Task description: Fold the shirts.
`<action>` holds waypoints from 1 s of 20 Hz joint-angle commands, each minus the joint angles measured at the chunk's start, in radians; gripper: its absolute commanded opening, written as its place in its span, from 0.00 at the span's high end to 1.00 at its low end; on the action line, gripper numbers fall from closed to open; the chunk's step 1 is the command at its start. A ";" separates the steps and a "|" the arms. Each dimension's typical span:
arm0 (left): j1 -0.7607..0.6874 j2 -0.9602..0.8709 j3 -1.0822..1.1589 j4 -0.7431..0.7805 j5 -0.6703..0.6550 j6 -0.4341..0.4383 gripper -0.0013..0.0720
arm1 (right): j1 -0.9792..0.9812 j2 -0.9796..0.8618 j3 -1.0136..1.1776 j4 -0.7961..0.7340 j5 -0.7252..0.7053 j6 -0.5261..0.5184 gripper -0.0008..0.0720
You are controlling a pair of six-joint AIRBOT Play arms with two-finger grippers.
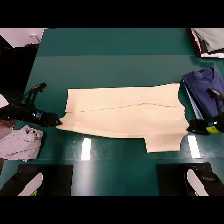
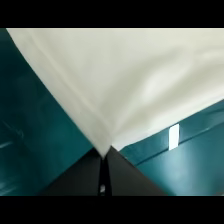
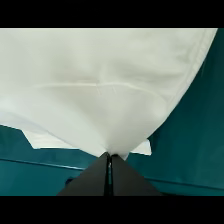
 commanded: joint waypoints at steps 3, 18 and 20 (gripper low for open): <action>-0.020 0.011 0.050 0.002 0.321 -0.045 0.95 | 0.114 -0.196 0.201 -0.008 -0.135 0.010 0.97; -0.020 -0.447 0.286 0.000 0.565 -0.087 0.95 | 0.124 -0.802 0.682 -0.021 -0.253 0.019 0.97; -0.020 -0.492 0.323 -0.001 0.597 -0.090 0.81 | 0.124 -0.850 0.705 0.013 -0.311 0.020 0.91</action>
